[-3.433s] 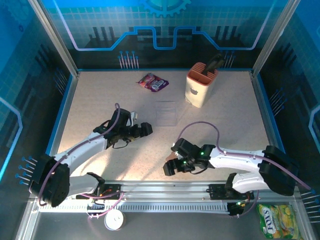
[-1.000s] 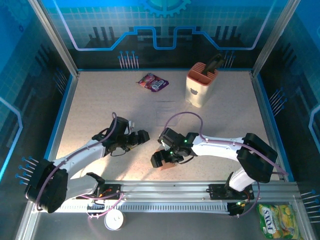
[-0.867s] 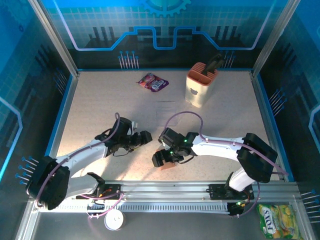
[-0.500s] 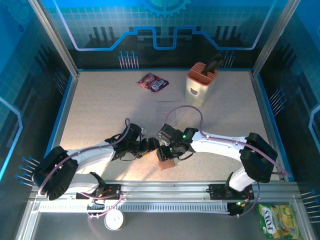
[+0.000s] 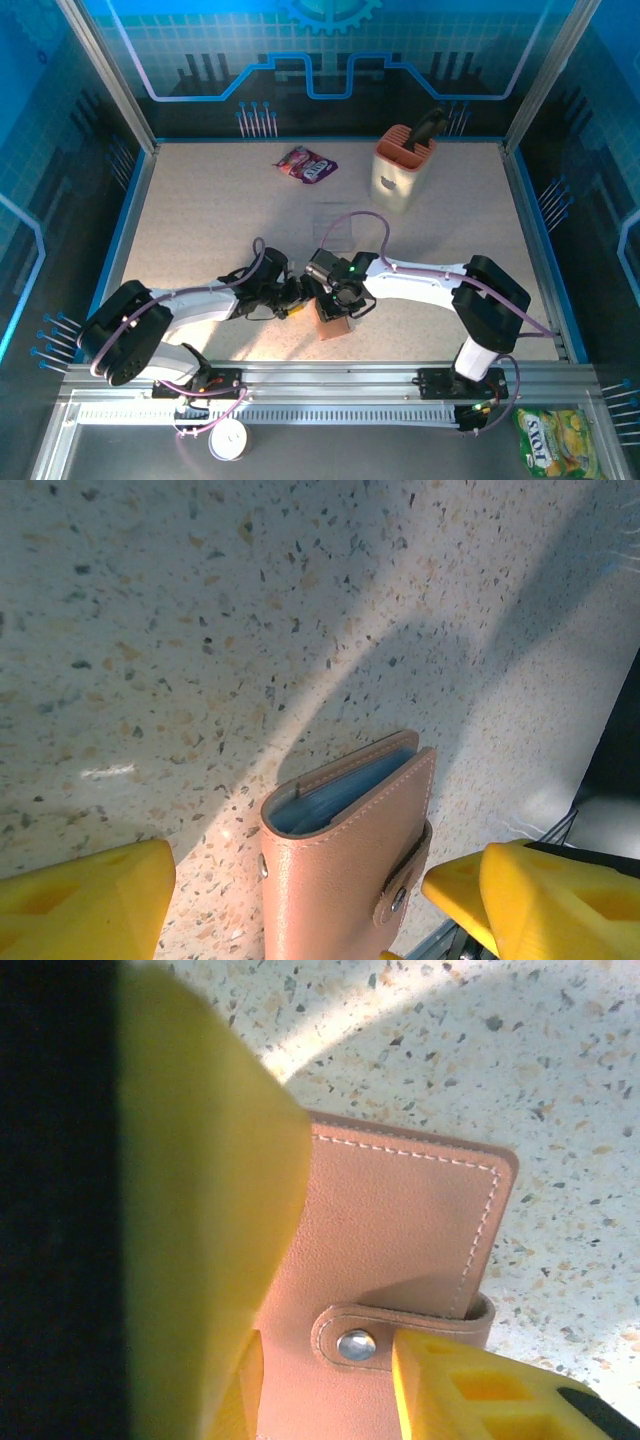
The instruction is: Take the credit cards out of the card holder
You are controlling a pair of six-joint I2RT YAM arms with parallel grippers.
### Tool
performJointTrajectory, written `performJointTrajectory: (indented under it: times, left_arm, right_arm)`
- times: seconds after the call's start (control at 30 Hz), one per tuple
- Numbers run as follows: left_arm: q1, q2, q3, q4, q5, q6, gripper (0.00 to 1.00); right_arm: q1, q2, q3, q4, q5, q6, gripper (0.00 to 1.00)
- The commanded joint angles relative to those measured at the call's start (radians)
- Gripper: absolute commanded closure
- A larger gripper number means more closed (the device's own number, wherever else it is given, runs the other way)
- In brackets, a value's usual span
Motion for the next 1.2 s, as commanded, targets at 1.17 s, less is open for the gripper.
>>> performJointTrajectory:
  times: [1.17]
  left_arm:
    - [0.053,-0.146,-0.097,-0.058,-0.005,-0.067,0.24]
  right_arm:
    - [0.067,0.089,0.116,-0.18,0.093,0.035,0.59]
